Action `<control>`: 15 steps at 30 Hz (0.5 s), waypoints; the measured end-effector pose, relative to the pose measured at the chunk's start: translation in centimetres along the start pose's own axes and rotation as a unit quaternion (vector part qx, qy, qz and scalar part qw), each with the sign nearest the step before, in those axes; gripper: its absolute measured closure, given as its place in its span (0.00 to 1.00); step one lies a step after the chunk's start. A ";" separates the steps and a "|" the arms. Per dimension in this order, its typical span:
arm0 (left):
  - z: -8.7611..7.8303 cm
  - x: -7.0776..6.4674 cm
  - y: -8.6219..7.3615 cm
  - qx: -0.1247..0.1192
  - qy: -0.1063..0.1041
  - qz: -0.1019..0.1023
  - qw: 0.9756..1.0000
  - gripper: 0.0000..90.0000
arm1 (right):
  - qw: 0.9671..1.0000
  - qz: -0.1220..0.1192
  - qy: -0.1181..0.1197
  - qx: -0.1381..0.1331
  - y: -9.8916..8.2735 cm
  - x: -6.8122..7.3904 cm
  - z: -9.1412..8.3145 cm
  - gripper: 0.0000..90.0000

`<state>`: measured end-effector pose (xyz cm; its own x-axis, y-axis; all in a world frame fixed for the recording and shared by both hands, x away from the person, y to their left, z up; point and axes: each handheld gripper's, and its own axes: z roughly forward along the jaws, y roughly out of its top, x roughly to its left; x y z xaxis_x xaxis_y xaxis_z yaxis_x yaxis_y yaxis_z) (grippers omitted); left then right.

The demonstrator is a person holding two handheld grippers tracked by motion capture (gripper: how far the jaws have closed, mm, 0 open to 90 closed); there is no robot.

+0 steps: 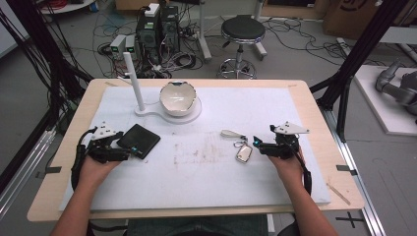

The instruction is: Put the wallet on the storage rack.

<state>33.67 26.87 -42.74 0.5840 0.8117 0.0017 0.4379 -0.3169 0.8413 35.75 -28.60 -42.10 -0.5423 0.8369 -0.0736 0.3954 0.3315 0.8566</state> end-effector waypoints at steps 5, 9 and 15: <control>0.0 0.2 0.0 -0.003 0.004 -0.004 1.000 0.25 | 1.000 -0.002 0.000 -0.002 0.0 0.1 0.0 0.22; 0.1 0.3 0.2 -0.005 0.003 0.001 1.000 0.25 | 1.000 -0.006 -0.001 0.000 0.1 0.2 -0.1 0.22; 0.5 1.0 0.4 -0.006 0.003 -0.005 1.000 0.25 | 1.000 -0.008 0.002 0.008 0.0 0.2 -0.3 0.22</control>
<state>34.77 27.30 -42.67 0.5752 0.8180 -0.0025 0.4356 -0.3037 0.8474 35.39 -28.59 -41.94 -0.5515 0.8298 -0.0852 0.3982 0.3516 0.8472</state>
